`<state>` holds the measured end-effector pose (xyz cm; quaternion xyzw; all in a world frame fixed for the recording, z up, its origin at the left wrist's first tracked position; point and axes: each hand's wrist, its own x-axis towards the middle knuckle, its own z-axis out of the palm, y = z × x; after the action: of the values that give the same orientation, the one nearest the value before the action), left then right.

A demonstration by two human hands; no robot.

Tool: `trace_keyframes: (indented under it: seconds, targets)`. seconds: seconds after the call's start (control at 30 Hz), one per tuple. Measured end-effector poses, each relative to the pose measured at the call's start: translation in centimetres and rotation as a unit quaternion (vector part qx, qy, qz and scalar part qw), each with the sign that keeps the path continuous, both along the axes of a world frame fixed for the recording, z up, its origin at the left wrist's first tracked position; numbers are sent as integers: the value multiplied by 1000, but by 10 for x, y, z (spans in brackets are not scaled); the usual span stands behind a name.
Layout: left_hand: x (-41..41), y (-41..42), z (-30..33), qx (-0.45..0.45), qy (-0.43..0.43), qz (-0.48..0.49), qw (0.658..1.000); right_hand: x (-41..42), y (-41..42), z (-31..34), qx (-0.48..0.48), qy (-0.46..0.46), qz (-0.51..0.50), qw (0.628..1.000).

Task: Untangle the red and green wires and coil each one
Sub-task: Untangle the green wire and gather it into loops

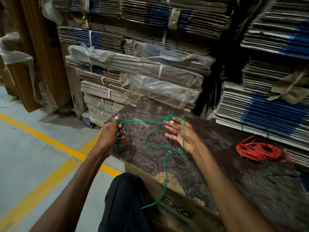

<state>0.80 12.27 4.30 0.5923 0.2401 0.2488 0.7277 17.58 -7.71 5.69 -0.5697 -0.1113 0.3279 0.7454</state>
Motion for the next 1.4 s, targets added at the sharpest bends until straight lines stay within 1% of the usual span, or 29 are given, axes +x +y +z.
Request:
trace_keyframes:
  seconds: [0.13, 0.27, 0.33, 0.43, 0.53, 0.73, 0.87, 0.93, 1.0, 1.07, 1.13, 1.27, 1.37, 1.4]
  targets:
    - [-2, 2, 4, -4, -4, -1, 1000, -2, 0, 0, 28, 8, 5, 1000]
    - [-4, 3, 7, 4, -4, 13, 1000, -6, -9, 4, 55, -21, 9, 998]
    - [-4, 4, 7, 1, -11, 15, 1000, -6, -15, 6, 47, -42, 9, 998]
    - [-3, 8, 6, 4, -16, 17, 1000, -5, -28, 8, 13, -72, 5, 997]
    - [-2, 12, 7, -5, -9, 15, 1000, -5, -41, 10, -55, -111, 13, 992]
    - [0, 12, 10, -12, -10, 15, 1000, -8, -56, 14, -168, -179, 49, 968]
    - [-3, 24, 7, -30, -18, 37, 999, -2, -75, 20, -259, -275, 86, 922]
    - [-4, 31, 5, -41, -17, 48, 998, 2, -86, 25, -292, -285, 113, 906]
    - [-5, 33, 2, -46, -15, 55, 997, 10, -96, 29, -327, -299, 117, 889]
    - [-8, 37, -1, -74, -26, 76, 994, 24, -108, 29, -374, -316, 79, 868]
    - [-12, 45, 0, -95, -35, 100, 990, 44, -127, 25, -426, -335, 2, 840]
    - [-18, 57, 2, -71, -33, 135, 988, 64, -158, 19, -476, -363, -131, 790]
    - [-17, 51, 0, -70, -33, 129, 989, 61, -152, 21, -522, -407, -175, 728]
    - [-16, 49, -2, -65, -24, 125, 990, 60, -147, 22, -529, -416, -179, 718]
